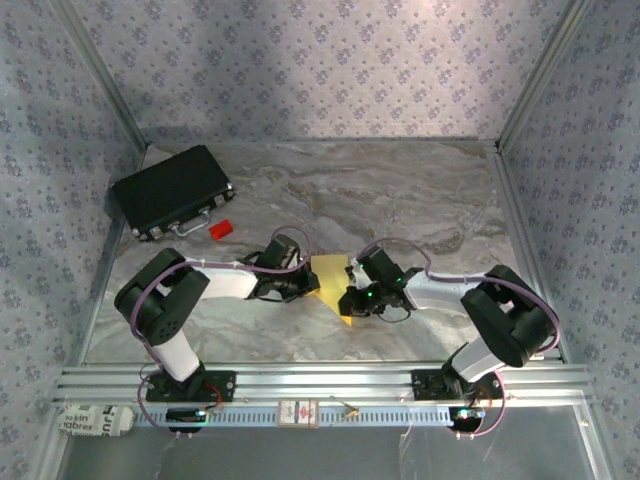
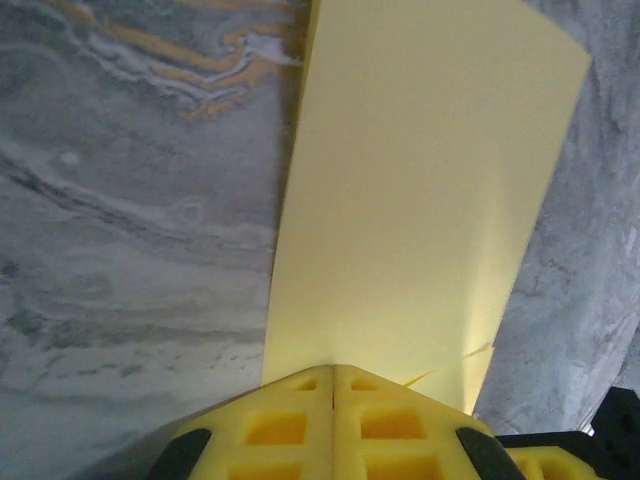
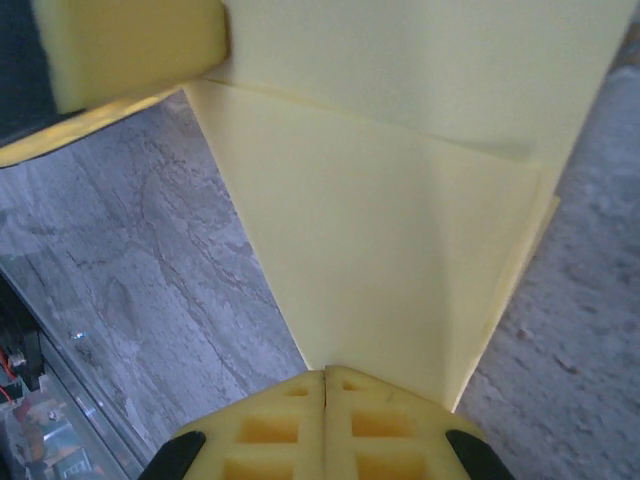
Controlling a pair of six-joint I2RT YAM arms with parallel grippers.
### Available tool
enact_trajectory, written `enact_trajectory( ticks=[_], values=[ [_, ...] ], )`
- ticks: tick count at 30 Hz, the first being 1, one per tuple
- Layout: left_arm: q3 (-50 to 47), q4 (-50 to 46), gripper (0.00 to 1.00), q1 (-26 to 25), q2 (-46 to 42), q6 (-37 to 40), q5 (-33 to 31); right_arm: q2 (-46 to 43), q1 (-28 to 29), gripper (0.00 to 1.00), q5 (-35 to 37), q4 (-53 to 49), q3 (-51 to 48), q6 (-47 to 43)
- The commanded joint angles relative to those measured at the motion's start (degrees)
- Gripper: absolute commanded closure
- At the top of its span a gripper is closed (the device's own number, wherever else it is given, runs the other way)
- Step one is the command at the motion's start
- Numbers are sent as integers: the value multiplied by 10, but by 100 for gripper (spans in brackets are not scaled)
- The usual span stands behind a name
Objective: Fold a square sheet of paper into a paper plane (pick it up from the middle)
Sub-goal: Third fold the triangle at the center of the table.
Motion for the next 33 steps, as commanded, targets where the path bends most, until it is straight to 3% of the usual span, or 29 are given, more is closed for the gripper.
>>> enact_trajectory(
  ticks=[1,13,27,33],
  values=[
    [-13,-15,100,1,11,6,1,-17,0,100,-12,-8,30,13],
    [-11,-6,100,-1,21,1,5,91,26,99,13,13,75,26],
    [-21,-8,100,-1,34,6,3,10,14,95,-1,20,1,37],
    [-22,-8,100,-2,32,5,3,29,11,95,0,32,-38,44]
  ],
)
